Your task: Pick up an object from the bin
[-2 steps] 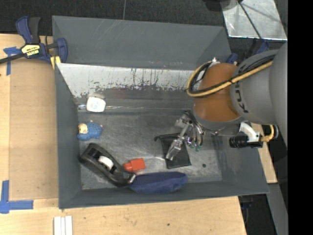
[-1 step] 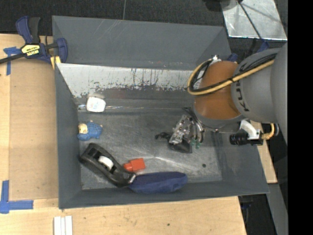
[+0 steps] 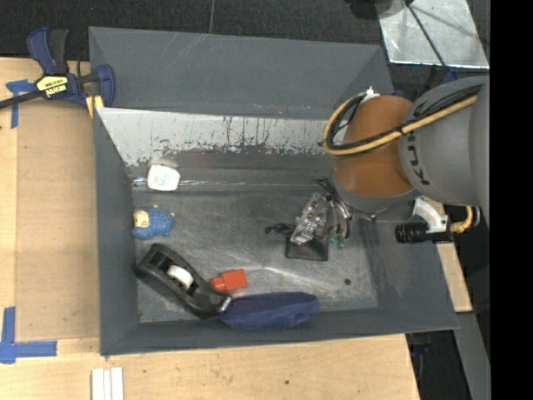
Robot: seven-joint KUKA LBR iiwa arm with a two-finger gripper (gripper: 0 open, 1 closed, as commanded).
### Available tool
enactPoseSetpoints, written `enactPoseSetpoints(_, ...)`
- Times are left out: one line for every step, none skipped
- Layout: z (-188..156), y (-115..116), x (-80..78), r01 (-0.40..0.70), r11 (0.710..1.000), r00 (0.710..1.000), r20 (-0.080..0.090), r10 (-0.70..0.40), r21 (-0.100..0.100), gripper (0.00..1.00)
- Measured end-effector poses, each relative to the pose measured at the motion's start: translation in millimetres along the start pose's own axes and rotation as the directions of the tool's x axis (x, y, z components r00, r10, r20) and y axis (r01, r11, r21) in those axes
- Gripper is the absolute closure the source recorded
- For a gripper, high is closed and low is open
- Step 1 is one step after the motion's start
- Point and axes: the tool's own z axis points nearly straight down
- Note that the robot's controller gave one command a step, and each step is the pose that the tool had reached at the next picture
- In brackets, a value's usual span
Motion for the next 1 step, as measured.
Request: enactPoseSetpoints(-99.2,0.6,-3.1,0.003,1.0,1.0,0.004,-0.003,-0.002,1.0)
